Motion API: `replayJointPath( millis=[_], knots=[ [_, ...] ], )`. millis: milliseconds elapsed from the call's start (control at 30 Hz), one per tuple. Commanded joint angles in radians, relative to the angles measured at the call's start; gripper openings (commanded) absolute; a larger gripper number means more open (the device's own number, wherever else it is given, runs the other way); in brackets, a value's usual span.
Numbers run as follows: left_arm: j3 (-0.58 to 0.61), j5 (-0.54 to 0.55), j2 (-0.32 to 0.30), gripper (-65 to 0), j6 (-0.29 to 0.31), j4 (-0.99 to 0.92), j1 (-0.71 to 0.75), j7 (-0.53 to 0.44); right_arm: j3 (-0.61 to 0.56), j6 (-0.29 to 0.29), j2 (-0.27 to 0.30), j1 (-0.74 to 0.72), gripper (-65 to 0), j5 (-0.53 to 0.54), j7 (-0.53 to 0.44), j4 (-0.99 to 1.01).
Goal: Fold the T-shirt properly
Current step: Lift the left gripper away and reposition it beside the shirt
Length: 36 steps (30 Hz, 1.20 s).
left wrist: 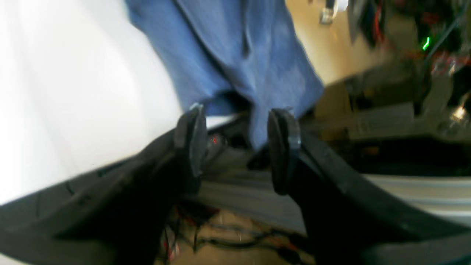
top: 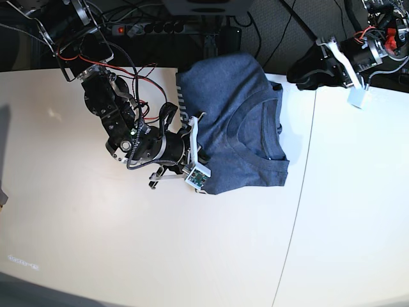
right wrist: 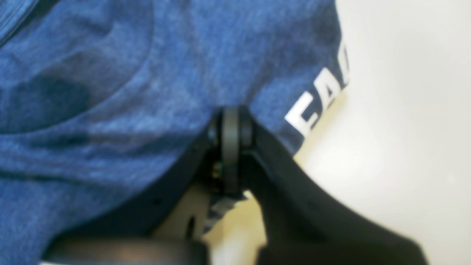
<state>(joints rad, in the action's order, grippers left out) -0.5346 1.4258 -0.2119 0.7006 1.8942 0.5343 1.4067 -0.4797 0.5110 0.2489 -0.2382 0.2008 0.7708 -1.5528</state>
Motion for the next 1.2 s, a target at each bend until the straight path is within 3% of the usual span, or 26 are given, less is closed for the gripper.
replayJointPath(
  millis=[0, 167, 267, 500, 600, 800, 1000, 1167],
  knots=[
    [-0.027, 0.047, -0.019, -34.9, -0.002, 0.018, 0.003, -0.01, 0.006, 0.054, 0.0, -0.02, -65.0, 0.002, -0.013, -0.014],
    [-0.049, 0.058, -0.05, -36.2, -0.002, 0.058, -0.002, -0.01, 0.006, 0.054, 0.0, -0.048, -65.0, 0.047, -0.015, -0.016],
    [0.0, 0.058, -0.048, -45.5, -0.002, 0.125, -0.002, -0.01, 0.006, 0.054, 0.0, -0.079, -65.0, 0.058, -0.015, -0.017],
    [0.197, 0.058, -0.049, -59.6, -0.002, 0.253, -0.002, -0.01, 0.006, 0.054, -0.003, -0.134, -65.0, 0.083, -0.012, -0.016],
    [0.302, 0.058, -0.049, -59.7, -0.002, 0.251, -0.002, -0.01, 0.008, 0.054, -0.003, -0.15, -65.0, 0.077, -0.016, -0.003],
    [0.448, -0.074, -0.048, -59.7, -0.002, 0.25, -0.002, -0.01, 0.008, 0.054, -0.021, -0.218, -65.0, 0.069, -0.038, 0.089],
    [0.465, -0.278, -0.006, -59.7, -0.002, 0.246, -0.011, -0.167, 0.007, 0.056, -0.087, -0.316, -65.0, 0.078, -0.037, 0.261],
    [0.465, -0.354, 0.029, -59.7, -0.002, 0.142, -0.07, -0.198, 0.007, 0.058, -0.118, -0.354, -65.0, 0.08, -0.034, 0.339]
  ],
)
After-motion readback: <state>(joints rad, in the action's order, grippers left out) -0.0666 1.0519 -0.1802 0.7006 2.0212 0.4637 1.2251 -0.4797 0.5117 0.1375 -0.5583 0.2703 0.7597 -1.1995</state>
